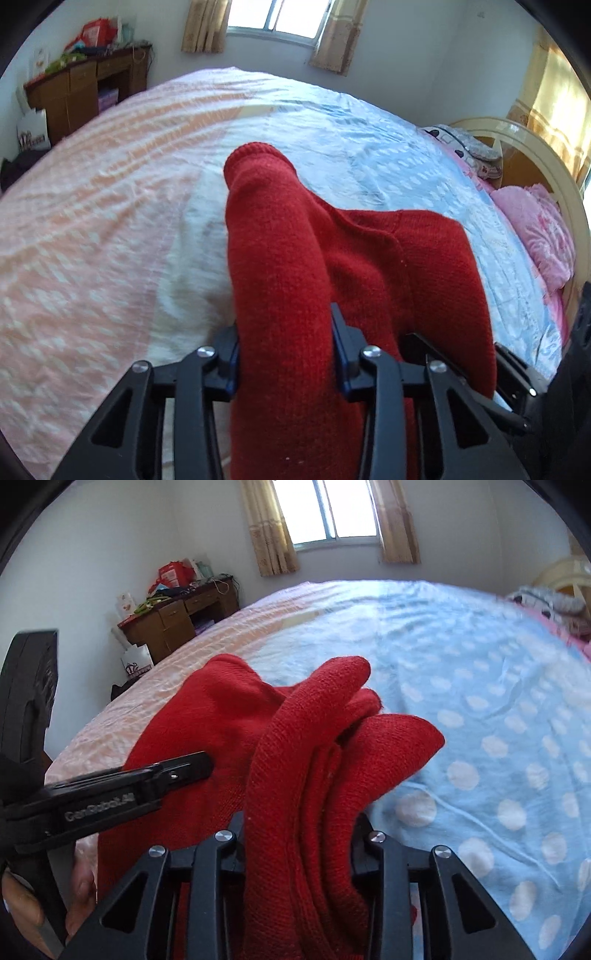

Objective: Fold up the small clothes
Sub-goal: 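Grasp the sweater bundle with both grippers and lift it off the bed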

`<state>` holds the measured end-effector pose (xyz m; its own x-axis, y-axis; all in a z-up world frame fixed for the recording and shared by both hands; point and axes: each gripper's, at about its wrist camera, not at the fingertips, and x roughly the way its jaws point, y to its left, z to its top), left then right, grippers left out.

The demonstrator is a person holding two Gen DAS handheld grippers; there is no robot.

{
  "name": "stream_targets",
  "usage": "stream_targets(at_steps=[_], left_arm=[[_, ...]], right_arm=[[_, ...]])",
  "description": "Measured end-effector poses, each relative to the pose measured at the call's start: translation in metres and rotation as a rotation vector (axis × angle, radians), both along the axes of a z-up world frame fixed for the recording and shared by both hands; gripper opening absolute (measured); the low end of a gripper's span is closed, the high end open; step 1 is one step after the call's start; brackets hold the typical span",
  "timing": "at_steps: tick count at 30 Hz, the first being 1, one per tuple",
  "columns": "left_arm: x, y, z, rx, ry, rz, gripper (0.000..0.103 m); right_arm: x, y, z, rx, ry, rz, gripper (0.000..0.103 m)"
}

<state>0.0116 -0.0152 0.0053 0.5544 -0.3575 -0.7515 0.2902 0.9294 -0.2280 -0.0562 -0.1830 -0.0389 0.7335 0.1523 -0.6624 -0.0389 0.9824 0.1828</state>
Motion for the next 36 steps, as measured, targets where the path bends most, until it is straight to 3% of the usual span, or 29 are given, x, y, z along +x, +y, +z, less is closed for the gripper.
stream_targets(at_steps=[3, 14, 36], left_arm=[[-0.008, 0.001, 0.015, 0.070, -0.053, 0.007, 0.040], [-0.017, 0.043, 0.043, 0.103, -0.110, 0.091, 0.039], [-0.023, 0.132, 0.051, 0.091, -0.131, 0.299, 0.039]], right_arm=[[-0.012, 0.005, 0.014, 0.039, -0.026, 0.022, 0.034], [-0.008, 0.039, 0.041, 0.130, -0.050, 0.087, 0.034], [0.017, 0.134, 0.053, 0.118, -0.075, 0.276, 0.034]])
